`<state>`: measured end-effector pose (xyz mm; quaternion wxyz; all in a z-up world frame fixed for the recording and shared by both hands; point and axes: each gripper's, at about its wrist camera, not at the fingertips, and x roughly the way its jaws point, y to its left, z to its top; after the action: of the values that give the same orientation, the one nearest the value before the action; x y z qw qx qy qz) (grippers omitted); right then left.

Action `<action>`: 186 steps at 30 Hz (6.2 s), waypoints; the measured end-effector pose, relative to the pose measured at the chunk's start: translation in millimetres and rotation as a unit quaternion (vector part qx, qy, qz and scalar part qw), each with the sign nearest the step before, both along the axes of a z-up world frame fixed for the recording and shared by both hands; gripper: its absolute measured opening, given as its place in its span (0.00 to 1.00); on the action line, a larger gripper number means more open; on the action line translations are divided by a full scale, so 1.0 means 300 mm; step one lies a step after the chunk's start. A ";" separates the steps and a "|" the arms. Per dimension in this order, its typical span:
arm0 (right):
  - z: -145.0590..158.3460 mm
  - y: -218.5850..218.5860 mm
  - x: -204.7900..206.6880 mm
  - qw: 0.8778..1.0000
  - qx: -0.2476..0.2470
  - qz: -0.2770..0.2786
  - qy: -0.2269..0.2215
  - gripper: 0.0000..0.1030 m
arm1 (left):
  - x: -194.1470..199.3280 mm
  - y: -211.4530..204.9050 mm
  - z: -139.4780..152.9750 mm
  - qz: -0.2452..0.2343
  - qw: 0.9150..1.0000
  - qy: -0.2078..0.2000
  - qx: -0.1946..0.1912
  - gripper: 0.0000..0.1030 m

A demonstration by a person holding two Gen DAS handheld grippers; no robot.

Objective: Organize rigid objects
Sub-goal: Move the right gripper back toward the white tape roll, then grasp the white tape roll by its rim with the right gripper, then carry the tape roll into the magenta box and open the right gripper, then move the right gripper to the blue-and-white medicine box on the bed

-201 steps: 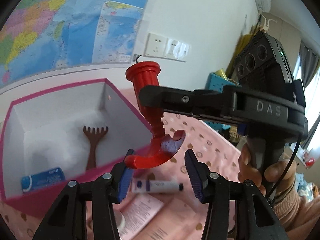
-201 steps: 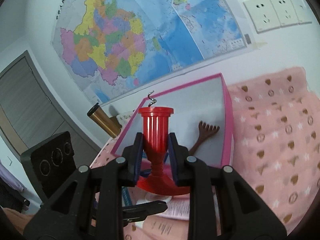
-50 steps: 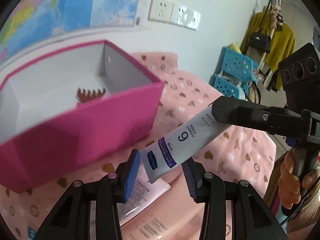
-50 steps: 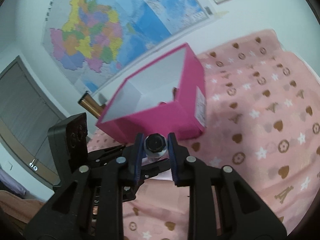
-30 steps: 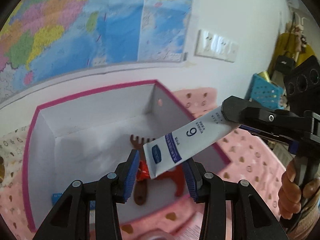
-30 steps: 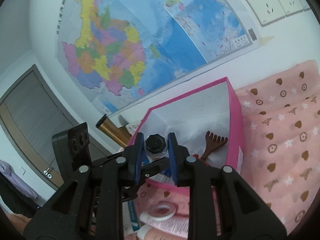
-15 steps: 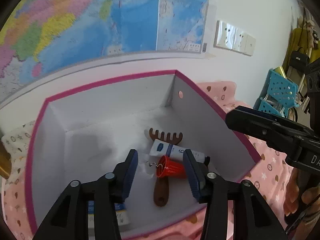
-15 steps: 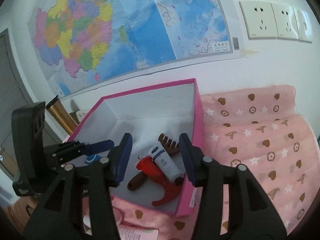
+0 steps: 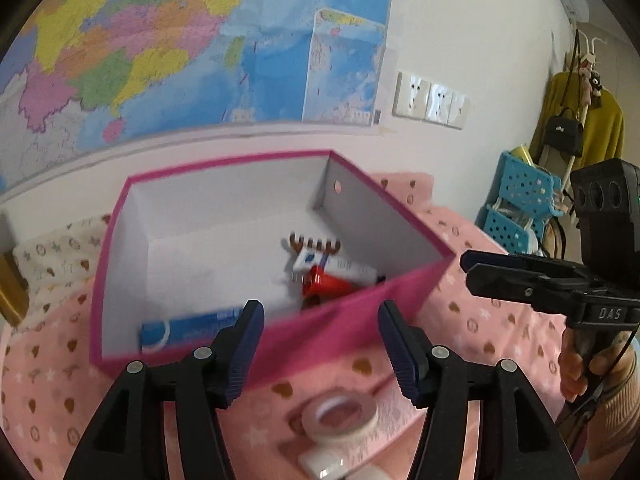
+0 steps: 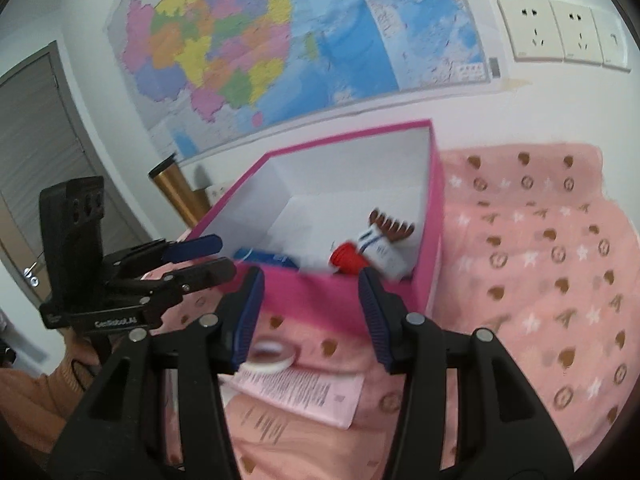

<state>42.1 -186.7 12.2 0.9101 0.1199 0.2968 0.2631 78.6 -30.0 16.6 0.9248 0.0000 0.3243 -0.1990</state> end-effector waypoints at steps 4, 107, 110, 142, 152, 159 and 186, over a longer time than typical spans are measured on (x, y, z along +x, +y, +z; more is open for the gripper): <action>-0.048 0.038 -0.016 0.999 -0.003 0.031 0.028 0.49 | -0.026 0.027 -0.075 0.002 0.999 0.038 -0.010 0.59; -0.079 0.152 -0.014 0.996 -0.057 0.023 0.064 0.24 | -0.082 -0.043 -0.076 -0.072 0.992 0.078 -0.066 0.46; -0.040 0.144 -0.020 0.997 -0.058 0.022 0.048 0.24 | -0.076 -0.041 -0.043 -0.074 0.993 0.067 -0.067 0.46; 0.066 0.037 0.286 0.997 -0.065 -0.036 0.025 0.24 | 0.279 -0.138 0.047 -0.063 0.993 0.063 -0.071 0.46; 0.021 0.009 0.299 0.995 -0.060 -0.065 0.043 0.28 | 0.294 -0.118 0.006 -0.027 0.995 0.065 -0.064 0.49; 0.050 0.007 0.195 0.998 -0.045 -0.045 0.022 0.38 | 0.173 -0.043 0.048 -0.018 0.998 0.020 -0.059 0.58; -0.054 0.133 -0.092 0.994 -0.006 0.082 0.069 0.48 | -0.155 0.255 -0.092 0.078 0.995 0.044 -0.046 0.60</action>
<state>14.5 -146.7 -3.9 0.8636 0.1077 0.3688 0.3263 32.1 46.4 -11.1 0.9214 -0.0769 0.3538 -0.1410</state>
